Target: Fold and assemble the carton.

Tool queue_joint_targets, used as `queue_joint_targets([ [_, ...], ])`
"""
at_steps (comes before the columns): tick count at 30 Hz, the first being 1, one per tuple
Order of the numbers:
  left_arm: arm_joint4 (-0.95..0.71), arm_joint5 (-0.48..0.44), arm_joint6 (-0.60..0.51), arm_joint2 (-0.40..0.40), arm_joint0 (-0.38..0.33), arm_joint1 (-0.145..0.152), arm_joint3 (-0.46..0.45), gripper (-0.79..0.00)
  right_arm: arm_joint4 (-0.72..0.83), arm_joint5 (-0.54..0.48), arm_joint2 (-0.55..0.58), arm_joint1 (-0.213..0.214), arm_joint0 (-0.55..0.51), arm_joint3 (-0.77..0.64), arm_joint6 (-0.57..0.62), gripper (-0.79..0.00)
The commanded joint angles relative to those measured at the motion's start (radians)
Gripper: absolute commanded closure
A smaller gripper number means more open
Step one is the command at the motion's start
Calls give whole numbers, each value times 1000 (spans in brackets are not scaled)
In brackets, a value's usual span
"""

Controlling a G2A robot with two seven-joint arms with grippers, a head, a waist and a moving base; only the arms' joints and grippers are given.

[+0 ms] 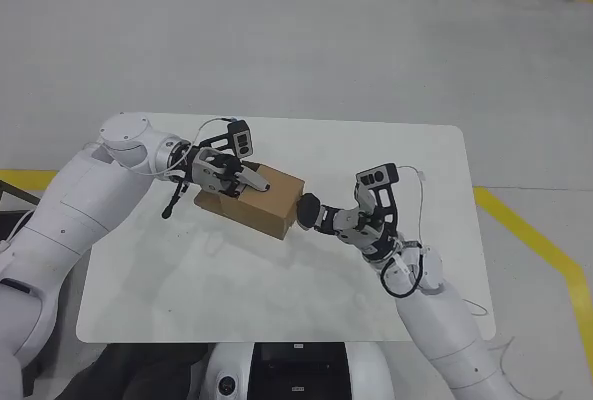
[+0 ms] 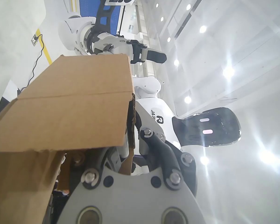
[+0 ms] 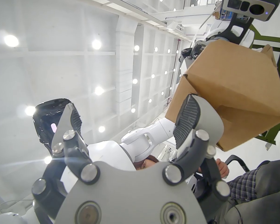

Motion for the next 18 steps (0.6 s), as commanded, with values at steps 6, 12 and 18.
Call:
queue_joint_targets([
  [6, -14, 1, 0, 6, -7, 2, 1, 0, -36, 4, -4, 1, -10, -14, -5, -785],
  [12, -34, 6, 0, 12, -10, 6, -5, 0, -72, 3, -9, 1, -15, -26, -23, -785],
  [18, -28, 17, 0, 27, -16, 10, -3, 0, -77, 3, -10, 1, -14, -35, -26, -785],
])
